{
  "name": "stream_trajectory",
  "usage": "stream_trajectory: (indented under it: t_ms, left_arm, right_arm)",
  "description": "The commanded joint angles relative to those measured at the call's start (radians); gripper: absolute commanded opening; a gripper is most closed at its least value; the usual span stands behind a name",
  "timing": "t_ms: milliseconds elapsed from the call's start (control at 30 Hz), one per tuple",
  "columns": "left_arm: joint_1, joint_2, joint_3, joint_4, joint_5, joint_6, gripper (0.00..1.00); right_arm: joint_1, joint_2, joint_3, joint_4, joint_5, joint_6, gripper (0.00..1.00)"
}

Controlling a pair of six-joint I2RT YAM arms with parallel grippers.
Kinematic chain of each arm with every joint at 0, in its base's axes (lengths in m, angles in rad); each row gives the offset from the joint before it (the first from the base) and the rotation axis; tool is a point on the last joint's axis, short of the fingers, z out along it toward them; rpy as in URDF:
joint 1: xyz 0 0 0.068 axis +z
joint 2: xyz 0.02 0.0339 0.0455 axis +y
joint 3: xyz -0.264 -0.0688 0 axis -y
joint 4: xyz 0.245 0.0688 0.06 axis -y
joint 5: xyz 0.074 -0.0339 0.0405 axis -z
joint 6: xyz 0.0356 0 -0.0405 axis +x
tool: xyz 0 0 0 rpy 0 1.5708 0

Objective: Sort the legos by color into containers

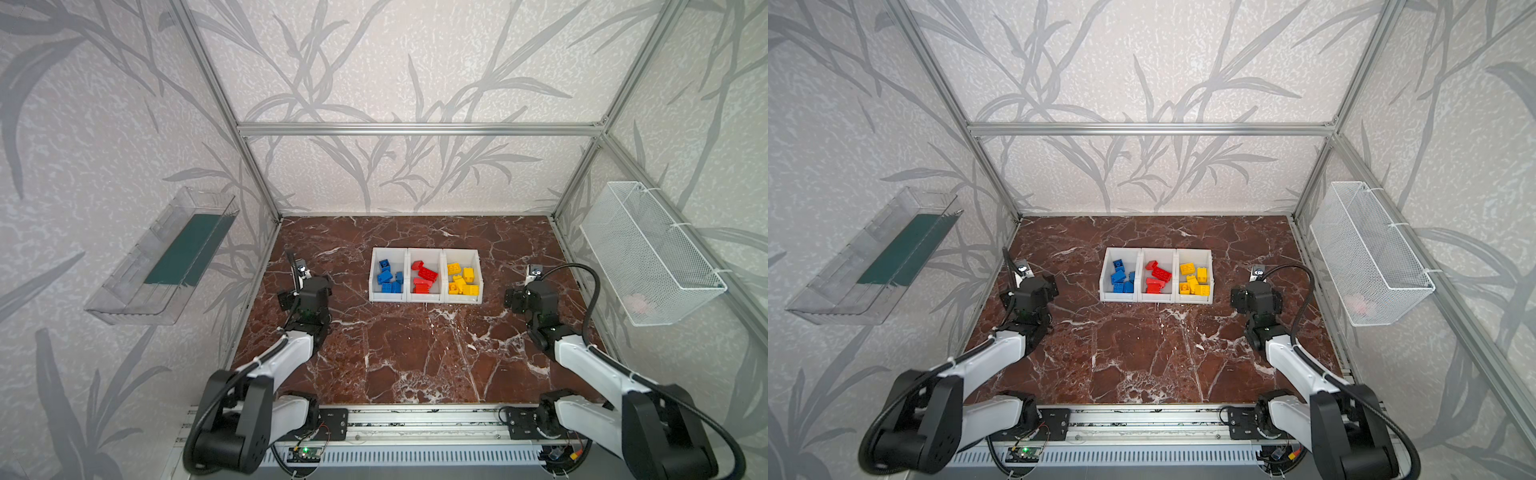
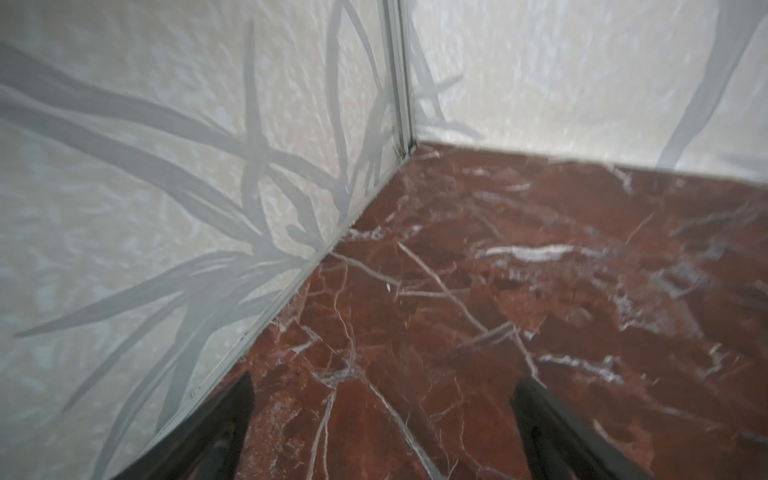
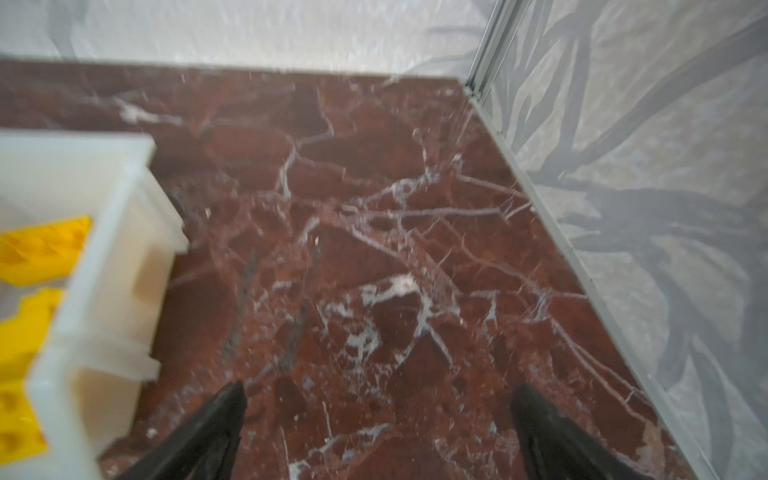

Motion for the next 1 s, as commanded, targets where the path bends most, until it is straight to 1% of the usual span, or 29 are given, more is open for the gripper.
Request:
stream_trajectory:
  t_ms: [0, 33, 67, 100, 133, 167, 233, 300, 400, 500, 967]
  left_arm:
    - [0.022, 0.096, -0.006, 0.202, 0.116, 0.092, 0.99]
    - [0.039, 0.114, 0.006, 0.220, 0.194, 0.090, 0.99]
    - [0.052, 0.131, 0.012, 0.225, 0.245, 0.062, 0.99]
    - [0.068, 0.159, 0.012, 0.234, 0.309, 0.060, 0.99]
    - [0.079, 0.207, 0.003, 0.306, 0.344, 0.069, 0.99]
    - [0.099, 0.240, -0.010, 0.374, 0.376, 0.062, 0.99]
    - [0.135, 0.259, -0.021, 0.404, 0.432, 0.032, 0.99]
    - [0.137, 0.259, -0.022, 0.401, 0.432, 0.032, 0.99]
    - [0.135, 0.260, -0.023, 0.407, 0.430, 0.034, 0.99]
    - [0.135, 0.260, -0.025, 0.411, 0.429, 0.035, 0.99]
    - [0.133, 0.261, -0.020, 0.401, 0.429, 0.037, 0.99]
  right_arm:
    - [-0.011, 0.172, -0.079, 0.582, -0.005, -0.074, 0.99]
    - [-0.026, 0.251, -0.083, 0.674, -0.031, -0.074, 0.99]
    - [-0.046, 0.306, -0.071, 0.713, -0.074, -0.069, 0.99]
    - [-0.060, 0.308, -0.039, 0.621, -0.157, -0.070, 0.99]
    - [-0.060, 0.312, 0.006, 0.503, -0.188, -0.082, 0.99]
    - [-0.060, 0.345, 0.021, 0.530, -0.191, -0.088, 0.99]
    - [-0.058, 0.375, -0.002, 0.620, -0.204, -0.102, 0.99]
    - [-0.058, 0.368, 0.002, 0.605, -0.203, -0.100, 0.99]
    - [-0.059, 0.332, 0.028, 0.498, -0.204, -0.094, 0.99]
    - [-0.059, 0.343, 0.020, 0.529, -0.202, -0.095, 0.99]
    - [-0.057, 0.337, 0.026, 0.509, -0.204, -0.095, 0.99]
